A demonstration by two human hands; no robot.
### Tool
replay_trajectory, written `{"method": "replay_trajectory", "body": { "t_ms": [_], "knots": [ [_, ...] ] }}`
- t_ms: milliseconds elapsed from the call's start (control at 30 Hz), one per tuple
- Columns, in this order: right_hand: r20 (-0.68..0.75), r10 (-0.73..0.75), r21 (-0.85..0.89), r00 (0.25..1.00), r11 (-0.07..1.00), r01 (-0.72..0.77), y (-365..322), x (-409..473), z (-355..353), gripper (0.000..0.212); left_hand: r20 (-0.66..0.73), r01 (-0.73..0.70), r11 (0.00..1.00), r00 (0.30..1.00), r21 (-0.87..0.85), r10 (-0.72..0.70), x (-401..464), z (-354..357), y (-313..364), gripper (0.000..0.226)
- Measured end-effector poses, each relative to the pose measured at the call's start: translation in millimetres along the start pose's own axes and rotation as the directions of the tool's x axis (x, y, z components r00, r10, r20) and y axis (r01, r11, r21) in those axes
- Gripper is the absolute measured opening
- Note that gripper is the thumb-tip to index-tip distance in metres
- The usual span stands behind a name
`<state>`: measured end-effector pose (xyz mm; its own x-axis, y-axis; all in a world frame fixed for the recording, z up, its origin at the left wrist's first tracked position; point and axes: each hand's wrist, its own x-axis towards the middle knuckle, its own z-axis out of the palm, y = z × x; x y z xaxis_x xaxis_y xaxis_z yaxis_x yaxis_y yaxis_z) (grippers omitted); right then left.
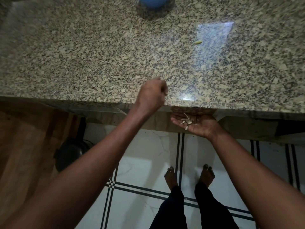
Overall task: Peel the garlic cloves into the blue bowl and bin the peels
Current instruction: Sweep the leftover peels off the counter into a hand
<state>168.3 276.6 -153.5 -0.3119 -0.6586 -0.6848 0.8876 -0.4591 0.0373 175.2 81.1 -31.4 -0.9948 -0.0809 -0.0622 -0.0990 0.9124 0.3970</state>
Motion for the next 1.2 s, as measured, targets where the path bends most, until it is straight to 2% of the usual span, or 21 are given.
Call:
{"method": "replay_trajectory", "body": {
  "t_ms": [133, 200, 267, 333, 467, 633, 733, 800, 900, 967, 1100, 1200],
  "knots": [
    [0.049, -0.001, -0.037, 0.999, 0.999, 0.002, -1, -7, 5, 0.057, 0.18, 0.075, 0.977, 0.983, -0.198, -0.039, -3, -19, 3, 0.015],
    [0.045, -0.005, -0.071, 0.999, 0.997, 0.009, -1, -9, 5, 0.054, 0.112, 0.103, 0.968, 0.991, -0.23, -0.079, 1, -28, -1, 0.017],
    [0.039, 0.001, -0.067, 0.999, 0.998, 0.002, 0, -9, 4, 0.059, 0.055, 0.129, 0.981, 0.991, -0.147, -0.122, 4, -31, -4, 0.017],
    [0.042, 0.007, -0.065, 0.999, 0.998, -0.004, 1, -7, 3, 0.068, 0.042, 0.102, 0.995, 0.994, -0.018, -0.101, 1, -25, 1, 0.017],
    [0.042, -0.009, -0.084, 0.999, 0.996, 0.013, 2, -7, 3, 0.07, 0.022, -0.099, 0.971, 0.995, 0.218, 0.097, -29, 2, 26, 0.021],
    [0.03, -0.035, -0.076, 0.999, 0.996, 0.037, 2, -8, 3, 0.071, 0.071, -0.201, 0.945, 0.979, 0.257, 0.189, -31, 5, 27, 0.022],
    [0.026, -0.016, -0.082, 1.0, 0.996, 0.019, 3, -5, 1, 0.071, 0.124, -0.172, 0.977, 0.98, 0.127, 0.156, -18, -6, 20, 0.016],
    [0.043, -0.017, -0.092, 0.999, 0.995, 0.021, 3, -4, 0, 0.07, 0.173, -0.146, 0.988, 0.973, -0.058, 0.154, -13, -10, 20, 0.02],
    [0.062, -0.029, -0.102, 0.998, 0.994, 0.036, 5, -5, 1, 0.067, 0.23, -0.101, 0.944, 0.956, -0.315, 0.179, -17, -11, 31, 0.029],
    [0.088, -0.029, -0.096, 0.996, 0.995, 0.037, 6, -5, 0, 0.067, 0.14, -0.104, 0.927, 0.976, -0.362, 0.164, -19, -6, 31, 0.029],
    [0.108, -0.039, -0.105, 0.993, 0.993, 0.051, 8, -8, -1, 0.065, -0.054, -0.168, 0.936, 0.986, -0.31, 0.159, -25, 6, 16, 0.013],
    [0.124, -0.026, -0.102, 0.992, 0.994, 0.038, 12, -10, 0, 0.054, -0.187, -0.141, 0.963, 0.977, -0.231, 0.099, -28, 14, -4, 0.017]
  ]
}}
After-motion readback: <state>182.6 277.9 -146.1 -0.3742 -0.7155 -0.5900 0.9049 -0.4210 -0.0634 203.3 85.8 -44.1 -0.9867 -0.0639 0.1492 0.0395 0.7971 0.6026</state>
